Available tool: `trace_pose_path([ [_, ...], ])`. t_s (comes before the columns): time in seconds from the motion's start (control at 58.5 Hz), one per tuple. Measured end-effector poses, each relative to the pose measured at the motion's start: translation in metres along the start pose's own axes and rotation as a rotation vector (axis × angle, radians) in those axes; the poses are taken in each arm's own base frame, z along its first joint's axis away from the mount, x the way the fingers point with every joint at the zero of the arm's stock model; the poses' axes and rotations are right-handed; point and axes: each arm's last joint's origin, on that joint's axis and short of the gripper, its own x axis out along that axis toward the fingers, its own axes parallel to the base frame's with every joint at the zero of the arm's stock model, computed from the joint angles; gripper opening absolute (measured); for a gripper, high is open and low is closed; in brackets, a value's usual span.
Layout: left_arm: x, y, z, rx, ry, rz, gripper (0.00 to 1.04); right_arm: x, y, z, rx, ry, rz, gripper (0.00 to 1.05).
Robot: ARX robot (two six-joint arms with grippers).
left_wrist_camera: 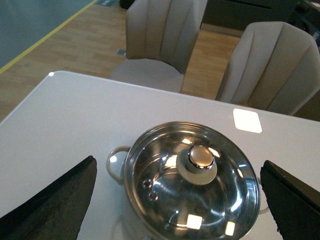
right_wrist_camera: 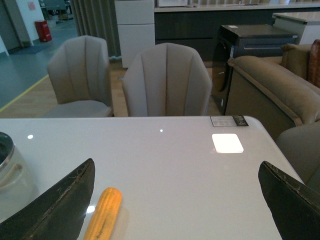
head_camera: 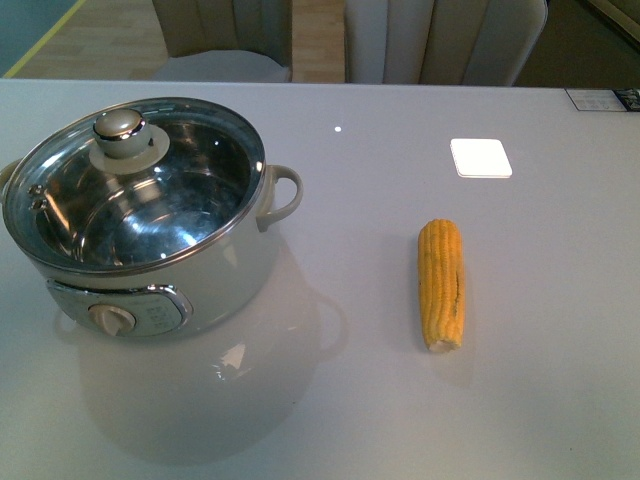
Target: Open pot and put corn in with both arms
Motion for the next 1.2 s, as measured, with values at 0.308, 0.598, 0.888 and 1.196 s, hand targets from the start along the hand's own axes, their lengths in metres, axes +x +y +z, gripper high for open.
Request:
trace_pose_path([
  [0.308, 0.107, -0.025, -0.021, 0.161, 0.02, -0.057, 0.98, 0.0, 0.0, 0.0, 0.0, 0.0, 0.0, 0.96],
  [0.598, 0.164, -0.033, -0.049, 0.224, 0.074, -0.065, 0.98, 0.0, 0.0, 0.0, 0.0, 0.0, 0.0, 0.96],
  [0.888, 0.182, -0.039, -0.088, 0.237, 0.118, -0.088, 0.98, 0.0, 0.0, 0.0, 0.0, 0.0, 0.0, 0.96],
  [1.196, 0.188, -0.037, -0.109, 0.215, 0.146, -0.083, 0.97, 0.0, 0.0, 0.0, 0.0, 0.0, 0.0, 0.96],
])
